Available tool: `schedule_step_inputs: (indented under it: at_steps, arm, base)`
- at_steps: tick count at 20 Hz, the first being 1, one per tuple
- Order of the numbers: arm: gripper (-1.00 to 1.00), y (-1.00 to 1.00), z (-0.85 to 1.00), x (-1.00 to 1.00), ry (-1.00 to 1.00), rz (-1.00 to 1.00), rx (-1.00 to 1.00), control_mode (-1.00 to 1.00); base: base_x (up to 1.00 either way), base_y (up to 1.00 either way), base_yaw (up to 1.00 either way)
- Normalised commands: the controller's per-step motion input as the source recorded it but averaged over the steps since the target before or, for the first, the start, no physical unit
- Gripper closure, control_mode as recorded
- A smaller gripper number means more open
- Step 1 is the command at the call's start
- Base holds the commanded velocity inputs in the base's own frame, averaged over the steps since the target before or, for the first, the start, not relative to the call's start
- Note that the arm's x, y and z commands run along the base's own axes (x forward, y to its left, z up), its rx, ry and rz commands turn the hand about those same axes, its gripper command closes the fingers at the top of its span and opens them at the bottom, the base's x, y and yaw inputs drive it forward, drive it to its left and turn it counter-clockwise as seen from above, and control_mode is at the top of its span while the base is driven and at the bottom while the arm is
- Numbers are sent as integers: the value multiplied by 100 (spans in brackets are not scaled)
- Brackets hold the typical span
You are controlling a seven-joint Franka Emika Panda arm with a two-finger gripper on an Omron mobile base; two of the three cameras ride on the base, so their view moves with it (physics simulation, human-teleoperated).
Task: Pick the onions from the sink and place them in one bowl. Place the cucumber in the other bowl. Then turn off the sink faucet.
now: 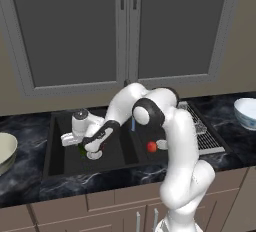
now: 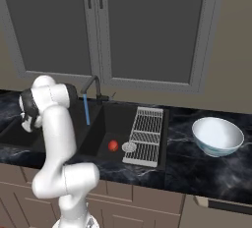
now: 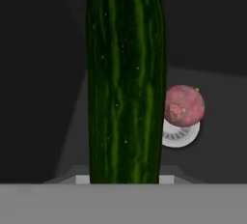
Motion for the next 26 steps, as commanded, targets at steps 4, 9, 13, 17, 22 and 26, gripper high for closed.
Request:
schedule_step_inputs:
  at_steps: [4, 9, 13, 17, 22, 26]
  arm:
    - [100, -52, 100, -76, -27, 0, 34, -100]
    - [100, -6, 100, -40, -13, 3, 25, -100]
    - [100, 0, 100, -24, 0, 13, 17, -100]
    - [100, 6, 100, -26, 0, 13, 16, -100]
    - [100, 28, 100, -2, 16, 14, 8, -100]
    - [100, 41, 100, 0, 17, 9, 0, -100]
  base:
    - [0, 0, 0]
    - [0, 0, 0]
    - [0, 0, 0]
    - [0, 0, 0]
    - [0, 0, 0]
    - [0, 0, 0]
